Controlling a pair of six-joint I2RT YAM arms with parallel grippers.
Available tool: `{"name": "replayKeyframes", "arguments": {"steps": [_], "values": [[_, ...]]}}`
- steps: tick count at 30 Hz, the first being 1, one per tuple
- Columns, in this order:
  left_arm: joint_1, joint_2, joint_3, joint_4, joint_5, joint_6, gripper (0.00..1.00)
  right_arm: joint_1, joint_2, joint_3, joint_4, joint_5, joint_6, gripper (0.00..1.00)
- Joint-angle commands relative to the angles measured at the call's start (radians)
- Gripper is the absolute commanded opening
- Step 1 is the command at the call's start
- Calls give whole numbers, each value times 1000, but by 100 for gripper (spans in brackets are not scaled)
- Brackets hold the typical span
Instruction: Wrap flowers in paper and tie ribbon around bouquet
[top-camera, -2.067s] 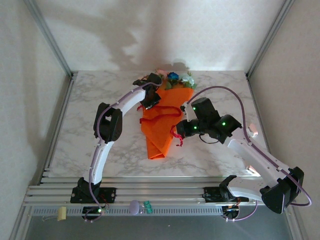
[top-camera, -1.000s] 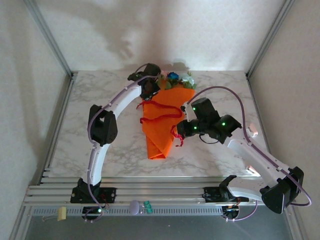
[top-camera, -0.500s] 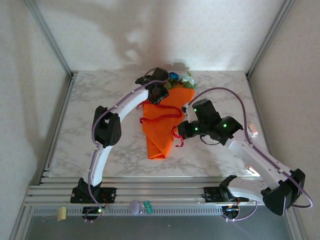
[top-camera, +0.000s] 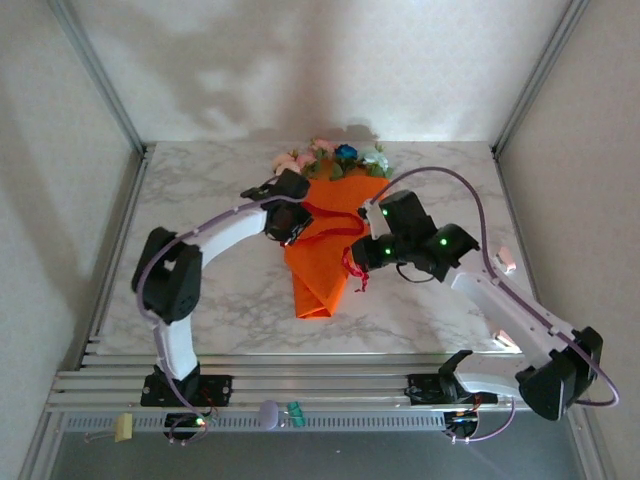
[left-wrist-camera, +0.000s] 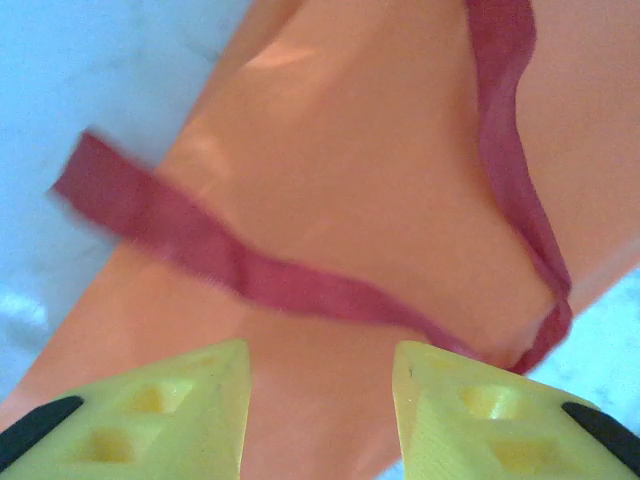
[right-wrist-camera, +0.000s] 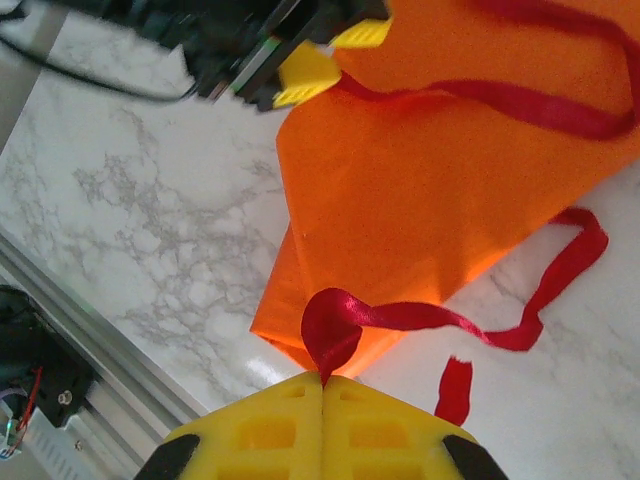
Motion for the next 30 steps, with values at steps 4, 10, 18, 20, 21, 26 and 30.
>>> {"name": "replayKeyframes", "arguments": {"steps": [4, 10, 18, 20, 21, 26, 30], "values": [[10, -54, -137, 231, 72, -213, 43, -43, 186, 196, 63, -50, -86, 0], [25, 58, -101, 249, 71, -210, 42, -84, 337, 317, 131, -43, -86, 0], [45, 89, -112, 238, 55, -173, 37, -183, 440, 433, 213, -11, 35, 0], [48, 106, -107, 239, 54, -164, 33, -197, 449, 450, 220, -26, 43, 0], [51, 115, -102, 237, 50, -158, 30, -199, 453, 460, 220, -32, 42, 0], [61, 143, -54, 254, 43, -111, 7, -204, 452, 476, 246, -45, 41, 0], [68, 166, 11, 252, 47, -57, 0, -208, 484, 517, 275, -119, 40, 0]]}}
